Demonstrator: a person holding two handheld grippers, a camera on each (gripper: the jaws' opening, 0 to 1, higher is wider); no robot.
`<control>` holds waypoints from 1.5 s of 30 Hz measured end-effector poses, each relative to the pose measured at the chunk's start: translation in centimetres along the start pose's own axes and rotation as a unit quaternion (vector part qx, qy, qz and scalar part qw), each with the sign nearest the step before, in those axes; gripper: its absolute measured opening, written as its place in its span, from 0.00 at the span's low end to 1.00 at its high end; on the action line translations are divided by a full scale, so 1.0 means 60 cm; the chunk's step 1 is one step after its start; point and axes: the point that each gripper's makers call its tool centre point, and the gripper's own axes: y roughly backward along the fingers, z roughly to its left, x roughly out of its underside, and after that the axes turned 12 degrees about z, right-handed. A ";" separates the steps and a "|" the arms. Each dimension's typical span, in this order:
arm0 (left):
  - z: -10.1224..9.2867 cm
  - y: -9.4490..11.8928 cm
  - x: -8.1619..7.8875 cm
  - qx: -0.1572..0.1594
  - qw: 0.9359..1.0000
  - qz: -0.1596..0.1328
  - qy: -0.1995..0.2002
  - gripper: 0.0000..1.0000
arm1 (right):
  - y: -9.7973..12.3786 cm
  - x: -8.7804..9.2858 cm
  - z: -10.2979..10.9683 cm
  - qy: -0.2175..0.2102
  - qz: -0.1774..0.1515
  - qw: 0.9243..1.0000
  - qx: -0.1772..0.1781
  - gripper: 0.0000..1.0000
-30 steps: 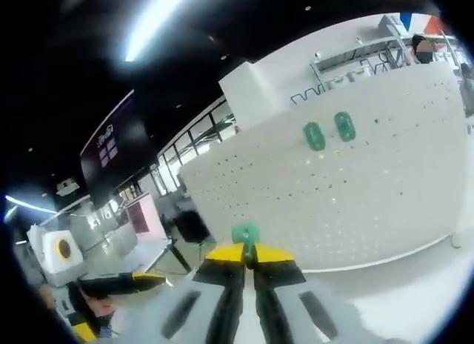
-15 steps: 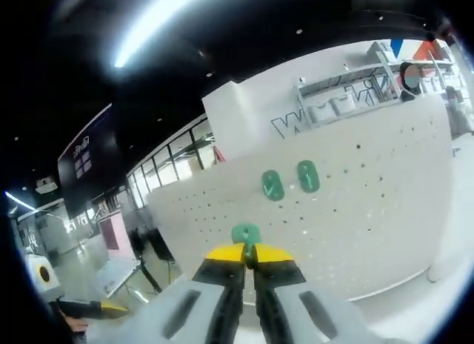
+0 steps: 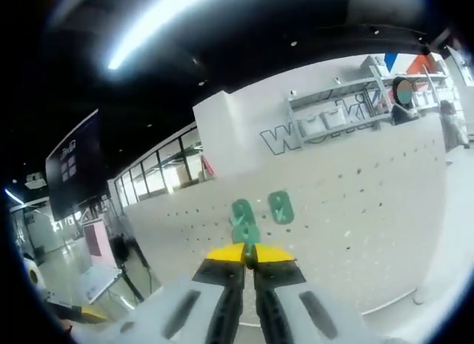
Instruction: Insert the hook assembly into the mounting plate slot until the hook locks in place.
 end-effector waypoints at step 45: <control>0.026 0.005 0.025 -0.023 0.999 0.024 0.018 0.93 | -0.048 -0.080 -0.130 0.071 -0.048 0.990 0.112 0.01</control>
